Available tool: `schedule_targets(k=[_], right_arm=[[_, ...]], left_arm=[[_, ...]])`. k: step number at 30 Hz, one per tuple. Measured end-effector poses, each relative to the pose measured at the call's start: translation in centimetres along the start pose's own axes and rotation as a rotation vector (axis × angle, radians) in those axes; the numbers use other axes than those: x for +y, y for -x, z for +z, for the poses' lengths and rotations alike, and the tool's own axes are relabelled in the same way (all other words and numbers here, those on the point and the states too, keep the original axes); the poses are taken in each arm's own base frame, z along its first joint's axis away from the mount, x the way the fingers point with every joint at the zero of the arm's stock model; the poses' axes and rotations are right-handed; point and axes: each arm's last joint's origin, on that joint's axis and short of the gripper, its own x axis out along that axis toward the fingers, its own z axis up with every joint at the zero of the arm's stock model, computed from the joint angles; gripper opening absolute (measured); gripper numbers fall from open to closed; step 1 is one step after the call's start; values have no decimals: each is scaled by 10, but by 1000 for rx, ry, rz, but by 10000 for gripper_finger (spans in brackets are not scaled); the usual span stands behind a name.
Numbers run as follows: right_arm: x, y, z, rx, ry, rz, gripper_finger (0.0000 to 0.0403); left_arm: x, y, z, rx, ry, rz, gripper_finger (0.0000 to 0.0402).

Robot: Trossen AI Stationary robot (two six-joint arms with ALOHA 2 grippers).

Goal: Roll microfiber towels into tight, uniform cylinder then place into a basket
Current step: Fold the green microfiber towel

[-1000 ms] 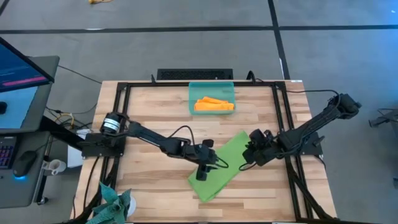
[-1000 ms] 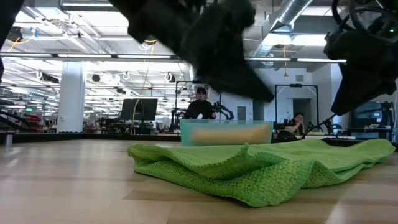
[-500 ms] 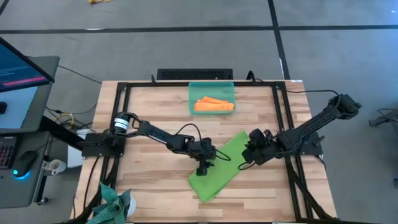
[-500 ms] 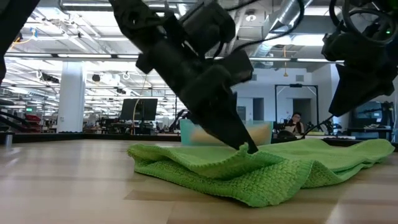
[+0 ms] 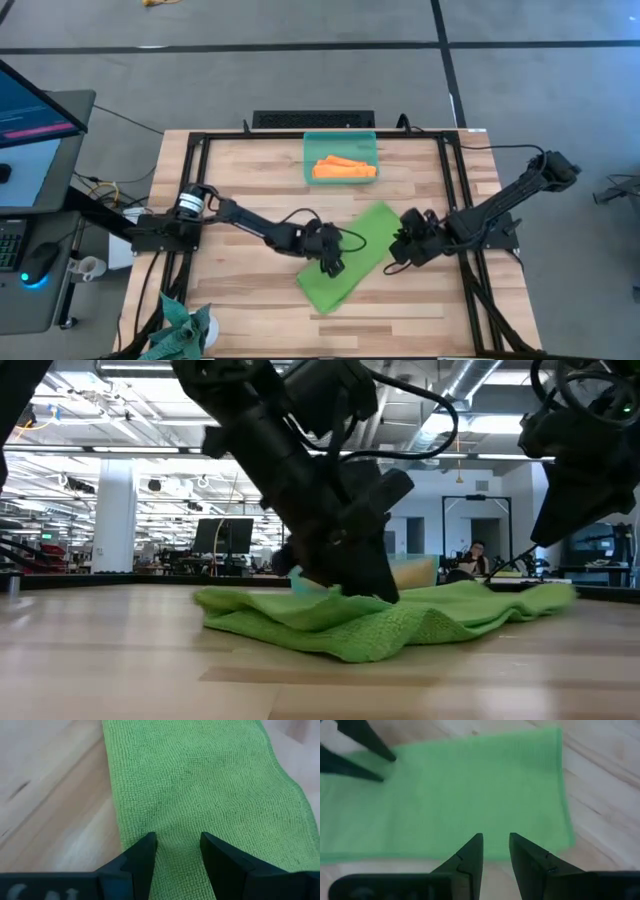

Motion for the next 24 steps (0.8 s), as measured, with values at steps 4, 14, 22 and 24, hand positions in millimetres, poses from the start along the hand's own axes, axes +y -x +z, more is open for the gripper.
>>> schedule_targets(k=[4, 14, 22, 24], right_arm=[[2, 2, -4, 7, 23, 17, 118], [2, 3, -5, 8, 28, 17, 118], [2, 3, -5, 4, 26, 18, 118], [2, 3, -5, 2, 25, 19, 118]], left_arm=[[-10, 6, -15, -8, 60, 59, 155], [-37, 48, -22, -50, -42, -5, 155], [-32, 55, 7, -255, -309, 81, 155], [-24, 46, 17, -246, -368, 64, 155]])
